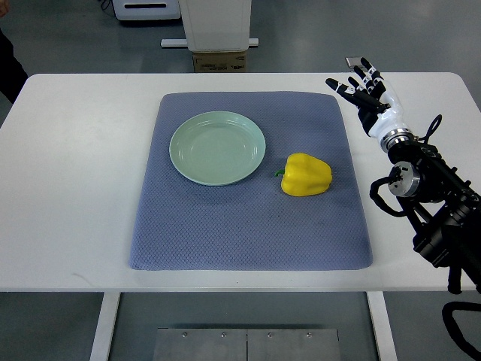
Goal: Place yellow pepper on plate with right hand
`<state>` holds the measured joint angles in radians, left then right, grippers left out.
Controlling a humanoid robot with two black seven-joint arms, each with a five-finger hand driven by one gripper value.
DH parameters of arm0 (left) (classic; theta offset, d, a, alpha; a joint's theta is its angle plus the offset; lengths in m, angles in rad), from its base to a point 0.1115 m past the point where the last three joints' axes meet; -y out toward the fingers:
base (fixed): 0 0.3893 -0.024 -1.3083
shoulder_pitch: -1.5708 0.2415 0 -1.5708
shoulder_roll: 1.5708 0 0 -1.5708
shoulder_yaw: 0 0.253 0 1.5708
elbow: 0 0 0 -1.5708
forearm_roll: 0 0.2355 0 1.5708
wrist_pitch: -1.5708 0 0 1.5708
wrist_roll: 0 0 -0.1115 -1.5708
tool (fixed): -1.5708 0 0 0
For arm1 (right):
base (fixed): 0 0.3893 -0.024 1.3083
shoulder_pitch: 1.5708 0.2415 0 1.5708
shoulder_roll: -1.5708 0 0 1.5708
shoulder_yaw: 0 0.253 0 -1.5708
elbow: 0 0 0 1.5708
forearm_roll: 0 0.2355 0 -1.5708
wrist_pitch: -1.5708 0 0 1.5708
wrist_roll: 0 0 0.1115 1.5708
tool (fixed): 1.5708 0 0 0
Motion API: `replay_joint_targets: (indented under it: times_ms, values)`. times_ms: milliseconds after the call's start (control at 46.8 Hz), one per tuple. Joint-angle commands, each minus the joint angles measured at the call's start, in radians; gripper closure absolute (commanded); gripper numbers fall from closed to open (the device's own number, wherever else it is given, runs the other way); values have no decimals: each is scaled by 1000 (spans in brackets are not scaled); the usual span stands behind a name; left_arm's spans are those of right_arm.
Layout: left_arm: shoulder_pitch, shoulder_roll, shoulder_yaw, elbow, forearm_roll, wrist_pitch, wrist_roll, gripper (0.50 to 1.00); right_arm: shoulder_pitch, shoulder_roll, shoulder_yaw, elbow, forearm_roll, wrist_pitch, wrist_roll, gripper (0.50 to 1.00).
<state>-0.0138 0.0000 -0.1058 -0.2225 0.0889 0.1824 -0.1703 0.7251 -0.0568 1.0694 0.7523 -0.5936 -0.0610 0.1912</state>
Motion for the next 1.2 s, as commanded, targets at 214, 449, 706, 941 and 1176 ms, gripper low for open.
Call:
replay_joint_targets:
  times_ms: [214,449,706,941,1176]
  values:
    - [9,0,0,0,0,0,0,500,-1,-3,0,1,0,0,1,500]
    - [9,0,0,2,0,0,0,500,-1,-1,0,1,0,0,1,500]
    - [9,0,0,2,0,0,0,500,2,0,1,2,0,0,10,500]
    - [9,0,0,2,0,0,0,500,4,-1,1,2,0,0,10,500]
    - [9,0,0,2,0,0,0,500,8,-1,-2,1,0,0,10,500]
